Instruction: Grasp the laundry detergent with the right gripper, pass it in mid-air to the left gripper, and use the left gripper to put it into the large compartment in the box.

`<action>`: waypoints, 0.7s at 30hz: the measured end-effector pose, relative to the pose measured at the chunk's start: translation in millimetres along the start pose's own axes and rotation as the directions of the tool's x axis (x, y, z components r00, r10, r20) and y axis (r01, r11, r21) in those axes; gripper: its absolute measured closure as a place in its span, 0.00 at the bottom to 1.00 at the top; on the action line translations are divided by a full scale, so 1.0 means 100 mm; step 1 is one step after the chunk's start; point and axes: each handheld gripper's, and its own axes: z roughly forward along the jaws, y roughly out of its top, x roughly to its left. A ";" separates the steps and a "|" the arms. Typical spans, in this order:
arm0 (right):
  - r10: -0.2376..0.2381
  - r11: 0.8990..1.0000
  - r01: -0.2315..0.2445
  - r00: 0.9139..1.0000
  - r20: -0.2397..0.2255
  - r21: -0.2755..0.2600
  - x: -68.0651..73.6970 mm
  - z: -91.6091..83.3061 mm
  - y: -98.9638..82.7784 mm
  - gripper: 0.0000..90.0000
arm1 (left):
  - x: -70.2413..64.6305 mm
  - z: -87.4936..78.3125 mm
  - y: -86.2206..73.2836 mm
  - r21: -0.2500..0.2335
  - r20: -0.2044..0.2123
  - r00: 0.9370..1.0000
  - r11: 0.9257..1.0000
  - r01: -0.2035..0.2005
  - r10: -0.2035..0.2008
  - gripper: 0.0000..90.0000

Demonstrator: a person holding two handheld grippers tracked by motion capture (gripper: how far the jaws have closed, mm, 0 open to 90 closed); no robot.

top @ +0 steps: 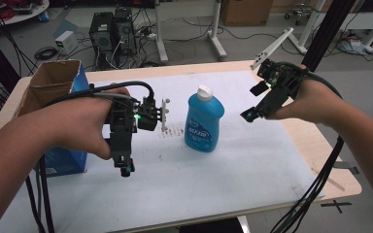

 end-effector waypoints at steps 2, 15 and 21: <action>0.005 0.999 -0.005 1.000 -0.012 -0.034 0.03 0.02 -0.04 0.01 | 0.01 0.00 -0.01 -0.005 0.001 1.000 1.000 0.001 -0.001 0.02; 0.053 0.981 -0.063 0.997 -0.063 -0.182 0.25 0.43 -0.23 0.01 | 0.02 -0.02 -0.01 -0.008 -0.005 1.000 1.000 0.003 -0.003 0.02; 0.061 0.977 -0.073 0.996 -0.067 -0.203 0.28 0.55 -0.24 0.01 | 0.01 -0.04 -0.01 -0.011 -0.008 1.000 1.000 0.002 -0.002 0.02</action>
